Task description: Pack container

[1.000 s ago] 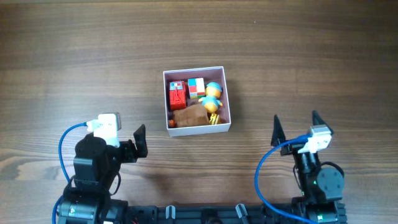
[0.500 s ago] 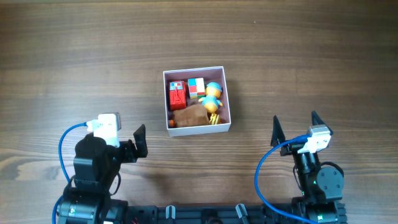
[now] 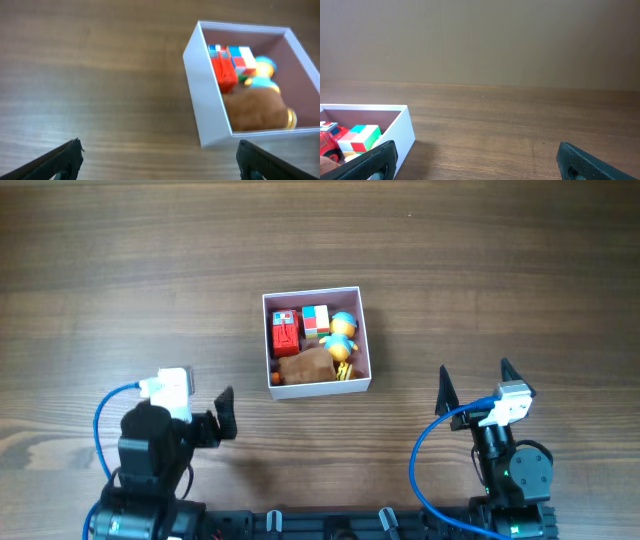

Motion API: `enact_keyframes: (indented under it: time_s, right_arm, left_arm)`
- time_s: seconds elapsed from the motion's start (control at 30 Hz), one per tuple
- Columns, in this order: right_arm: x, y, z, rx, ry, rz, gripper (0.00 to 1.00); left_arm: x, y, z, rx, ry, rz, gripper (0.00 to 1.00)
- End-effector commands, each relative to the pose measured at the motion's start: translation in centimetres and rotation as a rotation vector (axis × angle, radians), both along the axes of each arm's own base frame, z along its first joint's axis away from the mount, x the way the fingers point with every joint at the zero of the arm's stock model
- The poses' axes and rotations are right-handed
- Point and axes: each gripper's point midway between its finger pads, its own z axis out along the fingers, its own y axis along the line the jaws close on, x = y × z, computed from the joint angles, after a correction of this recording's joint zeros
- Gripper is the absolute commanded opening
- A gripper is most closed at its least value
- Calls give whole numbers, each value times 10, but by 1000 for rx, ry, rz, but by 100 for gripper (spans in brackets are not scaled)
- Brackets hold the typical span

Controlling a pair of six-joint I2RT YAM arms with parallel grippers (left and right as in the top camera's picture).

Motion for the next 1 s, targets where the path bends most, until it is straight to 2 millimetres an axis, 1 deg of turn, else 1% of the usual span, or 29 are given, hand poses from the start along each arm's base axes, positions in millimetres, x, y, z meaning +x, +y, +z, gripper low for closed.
enact_keyframes:
  time_s: [0.0, 0.03, 0.1, 0.13, 0.17, 0.2, 0.27, 0.3, 0.33, 0.37, 0.4, 0.43, 0.53, 0.87, 0.93, 0.97]
  right_arm:
    - [-1, 2, 2, 13, -9, 14, 100]
    - [-1, 2, 2, 13, -9, 14, 100]
    - [-1, 2, 2, 13, -9, 14, 100]
    - [-1, 2, 2, 13, -9, 14, 100]
    - [-1, 2, 2, 13, -9, 14, 100]
    - [-1, 2, 2, 13, -9, 14, 100]
    - [-1, 2, 2, 13, -9, 14, 100]
    - [-1, 2, 2, 13, -9, 14, 100]
    - [-1, 2, 2, 13, -9, 14, 100]
    - [-1, 2, 2, 13, -9, 14, 100]
    - [-1, 2, 2, 13, -9, 15, 100]
    - [-1, 2, 2, 13, -9, 14, 100]
    - [-1, 2, 2, 13, -9, 14, 100]
    - [-1, 2, 2, 13, -9, 14, 100]
    - [-1, 2, 2, 13, -9, 15, 100]
    - [-1, 2, 2, 13, -9, 14, 100]
  left_arm:
    - [-20, 3, 5, 13, -46, -9, 100]
    - [-24, 5, 6, 12, -81, -2, 100]
    - [-21, 9, 5, 10, -154, 21, 100]
    - [-12, 13, 7, 12, -239, 44, 100]
    - [2, 13, 11, 22, -340, 38, 100]
    - [11, 12, 15, 25, -414, 30, 100]
    - [23, 10, 24, 25, -534, 15, 100]
    - [29, 8, 32, 37, -627, 1, 100]
    - [31, 8, 40, 64, -713, -4, 100]
    - [32, 8, 41, 94, -747, -12, 100]
    - [32, 8, 39, 130, -743, -23, 100]
    - [32, 9, 33, 153, -719, -28, 100]
    - [31, 7, 0, 138, -586, -46, 100]
    - [31, 8, 1, 119, -590, -35, 100]
    - [32, 11, 2, 38, -580, 17, 100]
    - [32, 19, 1, -42, -567, 97, 100]
